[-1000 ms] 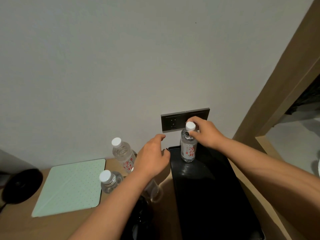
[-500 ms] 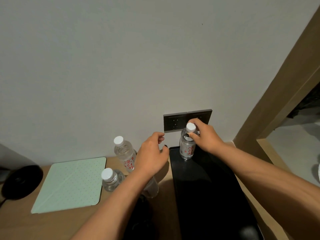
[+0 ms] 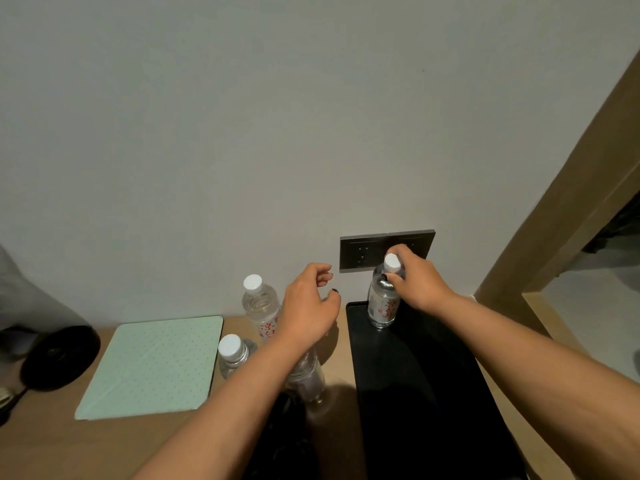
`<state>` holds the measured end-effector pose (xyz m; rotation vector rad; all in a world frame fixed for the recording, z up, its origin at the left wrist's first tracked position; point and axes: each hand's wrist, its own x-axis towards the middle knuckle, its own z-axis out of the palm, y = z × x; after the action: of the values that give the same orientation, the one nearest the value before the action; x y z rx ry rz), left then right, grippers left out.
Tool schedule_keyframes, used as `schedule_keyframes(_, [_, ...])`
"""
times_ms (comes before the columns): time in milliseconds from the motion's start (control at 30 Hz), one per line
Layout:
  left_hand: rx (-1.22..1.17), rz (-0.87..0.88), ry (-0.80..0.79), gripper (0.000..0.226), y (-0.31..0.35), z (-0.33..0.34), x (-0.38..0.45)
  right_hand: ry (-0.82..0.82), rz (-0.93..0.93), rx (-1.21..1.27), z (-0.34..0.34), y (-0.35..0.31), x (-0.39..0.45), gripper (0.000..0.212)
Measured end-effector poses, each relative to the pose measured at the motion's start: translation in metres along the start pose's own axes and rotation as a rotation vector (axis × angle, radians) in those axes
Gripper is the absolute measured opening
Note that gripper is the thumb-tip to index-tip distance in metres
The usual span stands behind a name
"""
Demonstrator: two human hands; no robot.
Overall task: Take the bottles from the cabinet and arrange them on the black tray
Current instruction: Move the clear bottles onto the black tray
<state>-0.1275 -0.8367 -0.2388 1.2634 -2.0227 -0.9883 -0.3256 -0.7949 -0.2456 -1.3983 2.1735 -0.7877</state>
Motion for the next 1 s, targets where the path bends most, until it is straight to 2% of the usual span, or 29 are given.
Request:
schedule_keyframes(133, [0.008, 0.033, 0.030, 0.043, 0.000, -0.018, 0.003, -0.028, 0.037, -0.051, -0.004, -0.011, -0.002, 0.040])
schedule_keyframes(233, [0.121, 0.087, 0.067, 0.042, -0.006, -0.038, 0.009, 0.008, 0.026, -0.066, -0.005, -0.022, -0.008, 0.057])
schedule_keyframes(300, [0.223, 0.095, 0.087, 0.042, -0.014, -0.052, 0.012, 0.043, -0.023, -0.092, -0.006, -0.032, -0.013, 0.060])
schedule_keyframes(433, [0.382, -0.069, -0.010, 0.050, -0.034, -0.067, 0.017, 0.059, -0.116, -0.107, -0.002, -0.053, -0.026, 0.057])
schedule_keyframes(567, [0.262, -0.230, -0.111, 0.060, -0.050, -0.066, 0.016, 0.052, -0.190, -0.149, 0.009, -0.069, -0.040, 0.050])
schedule_keyframes(767, [0.242, -0.241, -0.116, 0.050, -0.058, -0.070, 0.022, -0.001, -0.178, -0.108, 0.028, -0.082, -0.059, 0.043])
schedule_keyframes(867, [0.237, -0.245, -0.068, 0.033, -0.061, -0.074, 0.024, -0.049, -0.154, -0.109, 0.037, -0.082, -0.071, 0.041])
schedule_keyframes(1000, [0.224, -0.225, 0.010, 0.025, -0.064, -0.087, 0.026, -0.090, -0.144, -0.107, 0.042, -0.081, -0.084, 0.042])
